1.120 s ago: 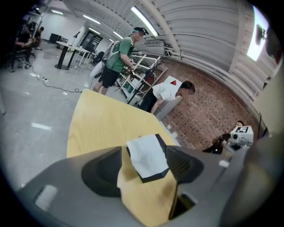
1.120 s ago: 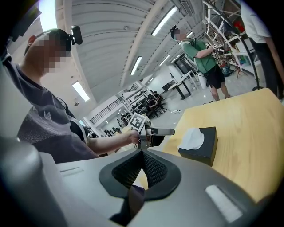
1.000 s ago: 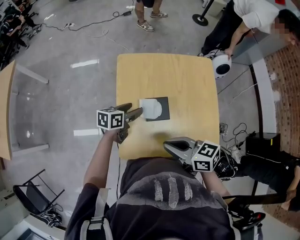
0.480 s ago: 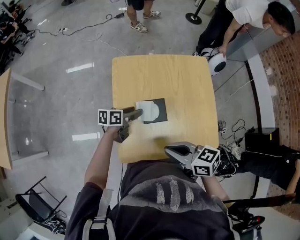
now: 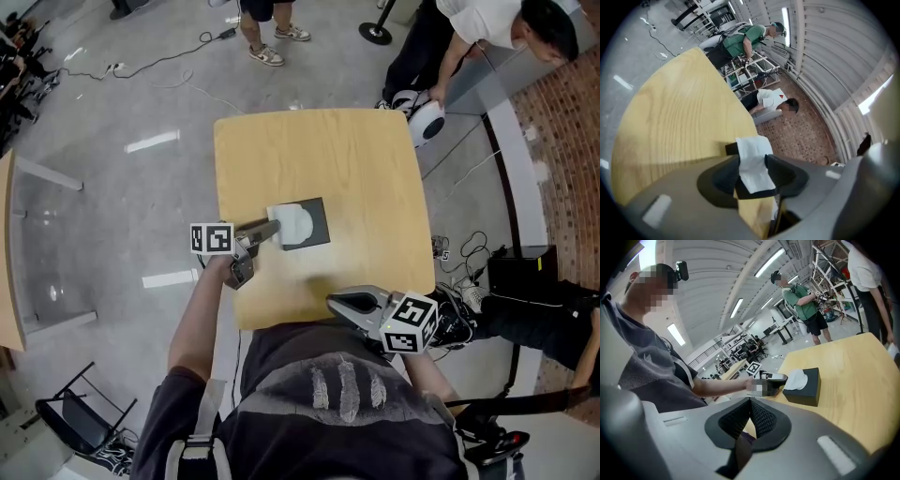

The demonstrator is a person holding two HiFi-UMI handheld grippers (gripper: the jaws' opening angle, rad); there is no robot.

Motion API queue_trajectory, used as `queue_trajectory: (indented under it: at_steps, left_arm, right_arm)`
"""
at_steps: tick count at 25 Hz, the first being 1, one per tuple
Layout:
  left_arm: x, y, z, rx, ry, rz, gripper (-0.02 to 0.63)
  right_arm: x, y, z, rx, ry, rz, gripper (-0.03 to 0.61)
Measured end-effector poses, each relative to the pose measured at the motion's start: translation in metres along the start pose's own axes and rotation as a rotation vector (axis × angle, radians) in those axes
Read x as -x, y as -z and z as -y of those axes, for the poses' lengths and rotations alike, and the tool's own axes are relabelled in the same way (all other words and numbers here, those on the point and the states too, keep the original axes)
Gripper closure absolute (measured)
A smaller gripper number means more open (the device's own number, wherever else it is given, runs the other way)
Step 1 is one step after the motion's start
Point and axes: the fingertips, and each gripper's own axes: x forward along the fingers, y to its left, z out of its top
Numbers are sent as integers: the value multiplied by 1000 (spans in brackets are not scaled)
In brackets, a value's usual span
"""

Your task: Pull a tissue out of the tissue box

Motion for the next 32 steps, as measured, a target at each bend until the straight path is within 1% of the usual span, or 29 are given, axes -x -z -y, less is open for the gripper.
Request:
queue_trajectory:
  at_steps: [3,9,14,18,19,20,21,22,23,24,25,26,27,29,32]
  left_arm:
    - [0,0,-1,10,7,8,463]
    - [3,-2,-5,21,-11,43,540]
    - [7,-1,-12,20,-34,45,543]
    - [9,0,-16,-4,-60,30,545]
    - [10,-1,-17,-9,-68,35,561]
    - [11,-3,-17,-11,-72,44,596]
    - [12,-3,-17,-9,-69,52,606]
    - [12,-4,-16,-5,-58,57,602]
    - [12,-4,-13,3,-40,61,546]
    - [11,-5,-11,14,-18,65,461]
    - [11,-6,-8,26,4,72,399]
    - [11,-8,-7,39,23,80,359]
    - [11,-9,-6,52,40,85,339]
    - [8,-11,-6,68,69,80,336]
    - [1,-14,-3,61,94,61,336]
  right_arm:
    - [0,1,2,5,-4,-1,580]
    - [4,0,6,11,-12,1,580]
    - [4,2,5,15,-13,-3,580]
    - [4,1,2,17,-8,-7,580]
    - [4,1,1,16,-7,-8,580]
    - [4,1,0,16,-5,-8,580]
    - [4,1,0,17,-4,-8,580]
    - [4,1,0,17,-4,-8,580]
    - [4,1,0,19,-4,-8,580]
    - [5,2,0,20,-4,-9,580]
    - [5,2,0,21,-4,-10,580]
    - [5,3,1,21,-4,-11,580]
    - [4,3,1,19,-4,-12,580]
    - [5,4,1,16,-2,-16,580]
    - [5,5,1,15,4,-22,580]
